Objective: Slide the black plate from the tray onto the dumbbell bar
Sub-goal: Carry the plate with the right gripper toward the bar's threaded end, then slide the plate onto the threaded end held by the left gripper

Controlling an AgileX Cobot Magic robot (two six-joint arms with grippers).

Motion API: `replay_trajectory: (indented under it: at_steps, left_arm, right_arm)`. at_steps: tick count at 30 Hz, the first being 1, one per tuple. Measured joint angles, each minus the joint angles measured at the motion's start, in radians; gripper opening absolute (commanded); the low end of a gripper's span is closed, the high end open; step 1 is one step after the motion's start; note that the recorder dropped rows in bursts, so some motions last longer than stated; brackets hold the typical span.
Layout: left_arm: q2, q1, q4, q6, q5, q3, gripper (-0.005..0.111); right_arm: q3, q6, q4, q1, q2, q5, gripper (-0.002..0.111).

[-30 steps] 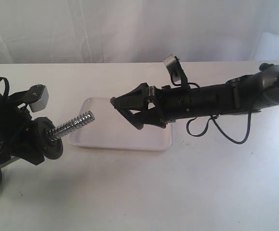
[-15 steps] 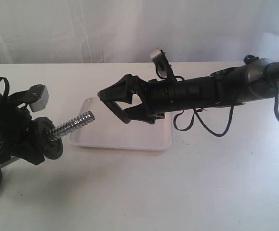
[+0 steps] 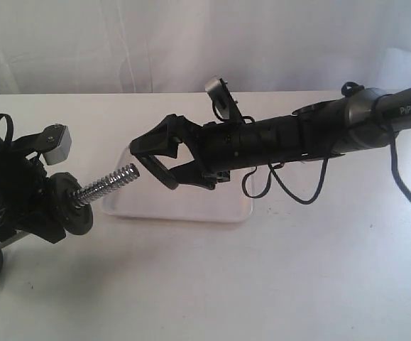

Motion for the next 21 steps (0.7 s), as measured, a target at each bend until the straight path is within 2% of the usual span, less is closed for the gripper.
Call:
replay_trajectory:
  at_steps: [21]
  left_arm:
    - [0.0,0.002,-0.024,-0.015,-0.004,0.0,0.0]
  right_arm:
    - [-0.046,0.018,0.001,0.049,0.0,-0.062,0.0]
